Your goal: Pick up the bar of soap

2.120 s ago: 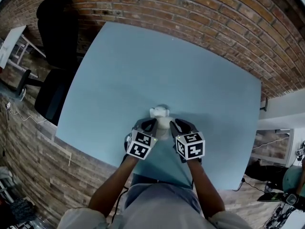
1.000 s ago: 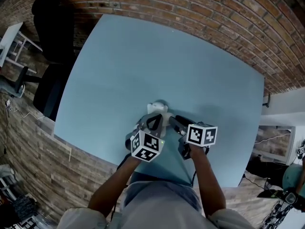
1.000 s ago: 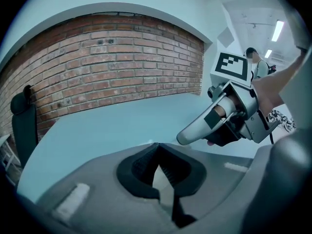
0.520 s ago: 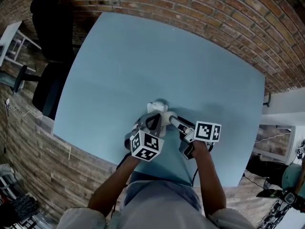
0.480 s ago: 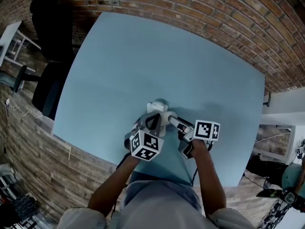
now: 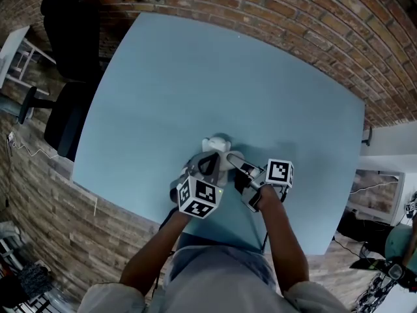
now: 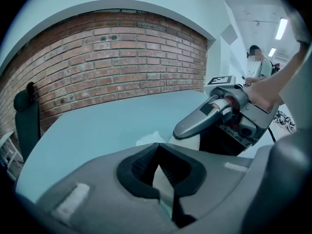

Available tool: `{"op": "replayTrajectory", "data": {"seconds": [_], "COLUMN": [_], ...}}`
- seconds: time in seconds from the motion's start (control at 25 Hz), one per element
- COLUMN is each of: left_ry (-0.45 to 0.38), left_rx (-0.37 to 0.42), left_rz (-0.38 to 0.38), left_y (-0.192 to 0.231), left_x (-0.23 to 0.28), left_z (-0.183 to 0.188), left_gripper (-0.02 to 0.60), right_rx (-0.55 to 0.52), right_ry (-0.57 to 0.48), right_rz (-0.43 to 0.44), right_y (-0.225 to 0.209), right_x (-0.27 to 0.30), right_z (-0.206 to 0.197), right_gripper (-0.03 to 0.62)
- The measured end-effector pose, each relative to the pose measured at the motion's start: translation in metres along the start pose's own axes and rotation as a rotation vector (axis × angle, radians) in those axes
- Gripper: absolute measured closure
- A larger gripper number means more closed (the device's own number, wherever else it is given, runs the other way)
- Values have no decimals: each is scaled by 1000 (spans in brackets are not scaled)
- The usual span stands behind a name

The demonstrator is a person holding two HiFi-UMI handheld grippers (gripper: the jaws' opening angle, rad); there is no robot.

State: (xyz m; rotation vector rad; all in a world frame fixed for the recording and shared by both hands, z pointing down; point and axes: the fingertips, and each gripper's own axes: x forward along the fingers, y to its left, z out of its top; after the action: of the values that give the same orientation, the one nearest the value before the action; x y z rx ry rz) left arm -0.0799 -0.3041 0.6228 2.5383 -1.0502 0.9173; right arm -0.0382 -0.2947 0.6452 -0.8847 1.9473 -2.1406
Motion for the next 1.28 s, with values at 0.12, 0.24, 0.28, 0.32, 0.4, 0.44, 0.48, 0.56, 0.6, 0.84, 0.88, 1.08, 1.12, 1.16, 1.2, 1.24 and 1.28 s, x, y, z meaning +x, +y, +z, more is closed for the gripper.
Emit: {"op": "replayTrajectory", "data": {"seconds": [0.12,0.24,0.28,0.32,0.4,0.44,0.48,0.56,0.6,0.84,0.88,1.08,1.12,1.16,1.2,1.24,1.28], "left_ry": [-1,0,1,1,-3,-3,-3,-5,-8,-48,-55,-90,-96,-101,-106,-112,-117], "left_rx": [-20,-28,-30,-33,-52,-66,-79,-98,-105,-144,-150,-174,-179,-185,-194,-203,-210], "left_rz": [2,5,5,5,4,4,4,7,9,27,29,46,49,52,56,60,65], "left_y": [3,5,4,4,4,4,4,5,5,9,9,9,9,9,9,9,8], "left_x": [1,1,2,2,1,1,1,-1,-2,-10,-12,-18,-20,-22,-25,-27,-30], "left_z": [-2,-4,-5,-5,-7,-9,-11,-14,-14,-8,-6,1,2,4,6,8,10], "left_gripper": [581,581,581,580,580,580,580,580,580,580,580,580,580,580,580,580,580], "right_rx": [30,44,39,36,21,15,15,23,26,24,19,2,-1,-3,-5,-6,-8], "right_ry": [-30,-46,-54,-64,-77,-78,-80,-91,-98,-121,-123,-129,-130,-130,-130,-129,-128], "right_rz": [28,40,49,61,70,67,67,72,73,104,110,150,157,165,173,180,189], "right_y": [0,2,6,10,15,15,15,17,17,27,30,47,50,53,57,60,63], "right_x": [1,3,3,3,3,3,3,2,1,-9,-11,-19,-21,-23,-24,-26,-28], "right_z": [-1,-1,0,1,2,3,2,3,4,7,8,6,5,4,3,2,0], "right_gripper": [413,420,432,451,471,473,473,474,474,476,476,476,476,476,476,476,476]}}
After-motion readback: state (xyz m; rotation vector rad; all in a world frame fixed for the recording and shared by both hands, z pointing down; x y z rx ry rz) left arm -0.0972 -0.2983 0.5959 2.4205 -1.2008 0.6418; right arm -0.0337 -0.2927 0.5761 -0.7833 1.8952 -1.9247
